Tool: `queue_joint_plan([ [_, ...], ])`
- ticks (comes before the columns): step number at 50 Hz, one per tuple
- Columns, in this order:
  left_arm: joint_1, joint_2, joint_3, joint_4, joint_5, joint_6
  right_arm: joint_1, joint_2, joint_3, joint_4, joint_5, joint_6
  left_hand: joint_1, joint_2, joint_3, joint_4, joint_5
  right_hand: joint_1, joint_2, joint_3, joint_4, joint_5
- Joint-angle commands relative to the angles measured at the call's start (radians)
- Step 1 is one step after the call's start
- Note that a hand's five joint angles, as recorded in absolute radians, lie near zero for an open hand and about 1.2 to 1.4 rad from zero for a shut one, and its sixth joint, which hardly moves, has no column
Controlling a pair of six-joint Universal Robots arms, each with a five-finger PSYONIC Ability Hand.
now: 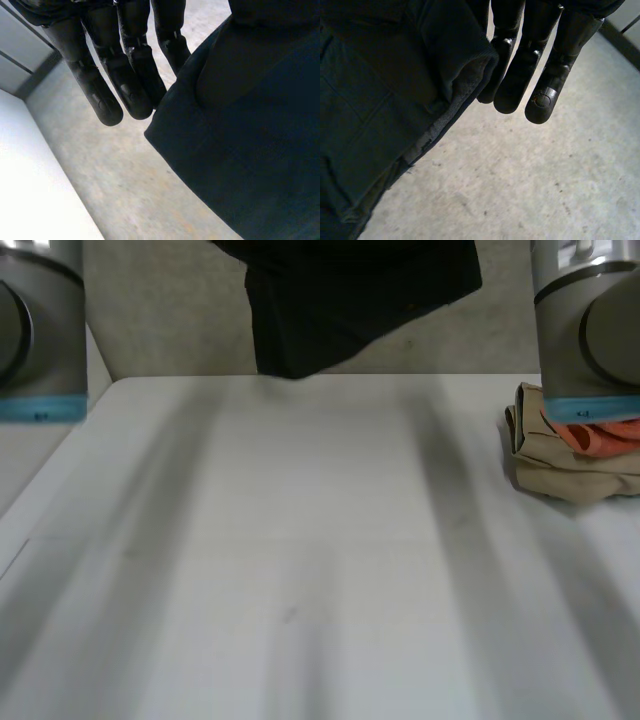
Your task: Fold the laundry.
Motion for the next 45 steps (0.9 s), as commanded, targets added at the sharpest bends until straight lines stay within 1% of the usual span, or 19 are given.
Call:
queue_joint_plan([
  [1,-0.006,0.027,-0.232,-0.031,0.005,-0.004,-0.001,0.027,0.091,0.053,-0.009,0.001,0.264,0.202,0.204,0.196,0.244,0.422,0.223,0.213,0.209,0.240],
  [4,-0.009,0.027,-0.367,-0.031,0.006,-0.002,-0.001,0.064,0.165,0.071,-0.024,-0.002,0.264,0.202,0.204,0.196,0.244,0.422,0.223,0.213,0.209,0.240],
  [9,-0.015,0.005,-0.584,-0.034,0.006,0.001,0.012,0.172,0.289,0.159,-0.097,-0.011,0.264,0.202,0.204,0.196,0.244,0.422,0.223,0.213,0.209,0.240],
  [12,-0.027,-0.022,-0.646,-0.044,0.006,0.010,0.033,0.200,0.335,0.202,-0.107,-0.018,0.264,0.202,0.204,0.196,0.244,0.422,0.223,0.213,0.209,0.240],
  [15,-0.053,-0.034,-0.706,-0.102,0.003,0.019,0.035,0.199,0.384,0.262,-0.104,-0.019,0.264,0.202,0.204,0.196,0.244,0.422,0.223,0.213,0.209,0.240],
  [19,-0.055,0.026,-0.755,-0.276,-0.003,0.042,0.033,0.173,0.441,0.373,-0.104,-0.019,0.264,0.202,0.204,0.196,0.244,0.422,0.223,0.213,0.209,0.240],
  [20,-0.053,0.046,-0.761,-0.318,-0.003,0.045,0.033,0.139,0.465,0.434,-0.105,-0.024,0.264,0.202,0.204,0.196,0.244,0.422,0.223,0.213,0.209,0.240],
  [21,-0.053,0.079,-0.777,-0.403,-0.003,0.050,0.033,0.116,0.478,0.465,-0.105,-0.027,0.264,0.202,0.204,0.196,0.244,0.422,0.223,0.213,0.209,0.240],
  [24,-0.056,0.127,-0.804,-0.534,-0.005,0.053,0.032,0.018,0.525,0.600,-0.107,-0.030,0.264,0.202,0.204,0.196,0.244,0.422,0.223,0.213,0.209,0.240],
  [25,-0.062,0.157,-0.824,-0.621,-0.006,0.053,0.032,-0.002,0.539,0.636,-0.108,-0.030,0.264,0.202,0.204,0.196,0.244,0.422,0.223,0.213,0.209,0.240],
  [27,-0.065,0.199,-0.849,-0.697,-0.006,0.053,0.032,-0.039,0.565,0.705,-0.110,-0.030,0.264,0.202,0.204,0.196,0.244,0.422,0.223,0.213,0.209,0.240],
  [28,-0.068,0.245,-0.872,-0.758,-0.006,0.053,0.032,-0.071,0.590,0.775,-0.110,-0.031,0.264,0.202,0.204,0.196,0.244,0.422,0.223,0.213,0.209,0.240],
  [31,-0.081,0.308,-0.898,-0.827,-0.006,0.053,0.030,-0.109,0.633,0.878,-0.110,-0.050,0.264,0.202,0.204,0.196,0.244,0.422,0.223,0.213,0.209,0.240],
  [32,-0.093,0.340,-0.909,-0.862,-0.006,0.056,0.029,-0.132,0.665,0.948,-0.108,-0.088,0.264,0.202,0.204,0.196,0.244,0.422,0.223,0.213,0.209,0.240],
  [36,-0.131,0.385,-0.912,-0.950,-0.003,0.061,0.027,-0.163,0.738,1.056,-0.107,-0.212,0.264,0.202,0.204,0.196,0.244,0.422,0.223,0.213,0.209,0.240],
  [39,-0.151,0.389,-0.900,-0.979,-0.002,0.068,0.027,-0.163,0.771,1.049,-0.108,-0.252,0.247,0.185,0.187,0.179,0.227,0.422,0.223,0.213,0.209,0.240],
  [42,-0.154,0.385,-0.890,-0.981,-0.003,0.084,0.027,-0.162,0.779,1.020,-0.108,-0.248,-0.640,-0.702,-0.700,-0.708,-0.660,0.422,0.223,0.213,0.209,0.240],
  [43,-0.156,0.380,-0.877,-0.981,-0.003,0.110,0.029,-0.160,0.780,0.995,-0.108,-0.246,-0.858,-0.920,-0.918,-0.926,-0.878,0.422,0.223,0.213,0.209,0.240],
  [45,-0.156,0.377,-0.852,-0.978,0.000,0.142,0.027,-0.160,0.782,0.969,-0.108,-0.246,-0.866,-0.928,-0.926,-0.934,-0.886,0.422,0.223,0.213,0.209,0.240],
])
